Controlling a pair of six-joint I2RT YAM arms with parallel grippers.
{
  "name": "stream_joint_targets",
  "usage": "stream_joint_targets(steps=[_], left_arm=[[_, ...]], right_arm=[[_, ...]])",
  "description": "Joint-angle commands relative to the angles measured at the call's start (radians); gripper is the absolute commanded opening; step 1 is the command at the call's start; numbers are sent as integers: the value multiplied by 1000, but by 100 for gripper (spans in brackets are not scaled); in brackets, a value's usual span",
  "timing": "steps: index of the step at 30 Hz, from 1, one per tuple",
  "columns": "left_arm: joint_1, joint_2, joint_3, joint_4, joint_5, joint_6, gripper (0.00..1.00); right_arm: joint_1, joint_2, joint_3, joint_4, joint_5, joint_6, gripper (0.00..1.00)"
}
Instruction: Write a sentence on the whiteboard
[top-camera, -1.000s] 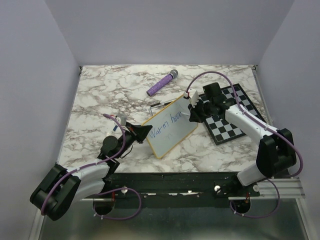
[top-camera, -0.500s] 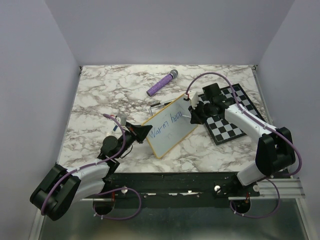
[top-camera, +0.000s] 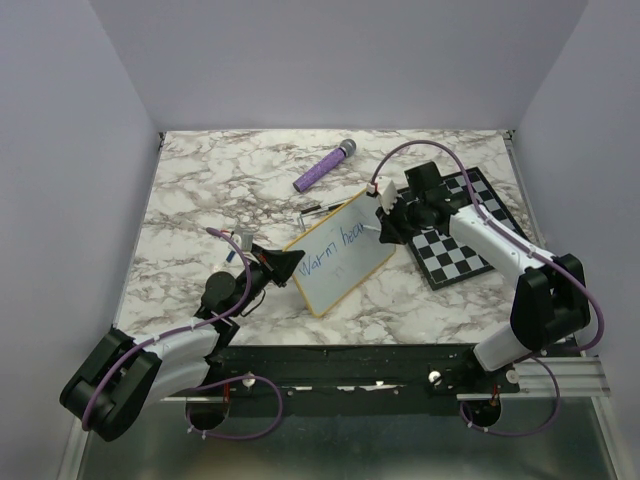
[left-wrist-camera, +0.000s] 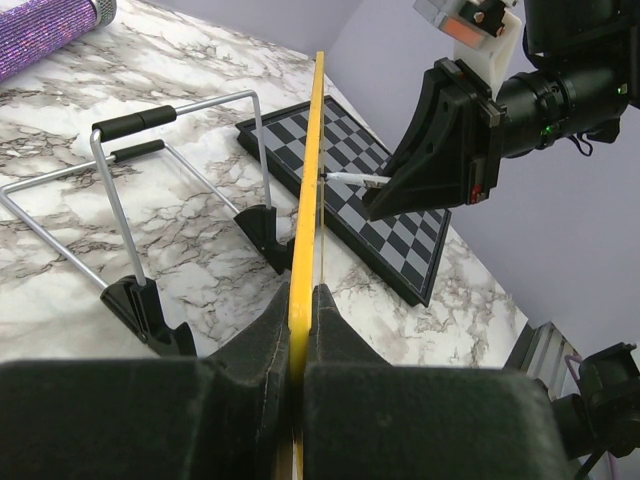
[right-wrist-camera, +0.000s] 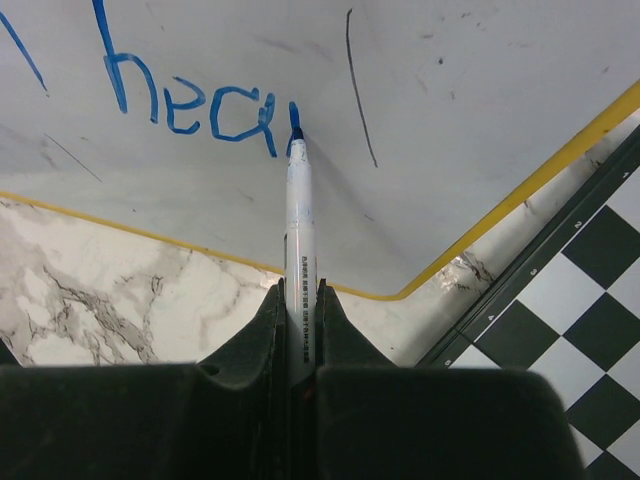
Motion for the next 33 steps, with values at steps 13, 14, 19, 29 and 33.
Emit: stream_joint_targets(steps=[13,14,19,29,33], left_arm=[[-5,-6,-4,-11,49,36,0],[-6,-5,-4,-11,49,36,0],[-6,-17,-5,-19,47,38,0],[-5,-6,10,-31,50,44,0],[-6,-2,13,-34,50,52,0]], right_arm=[[-27,8,29,44,56,59,1],[-27,3,25,43,43,56,0],[-27,-73,2,40,-127,19,0],[-27,-125,-27,60,-164,24,0],[-33,-142,-31,66,-156,19,1]])
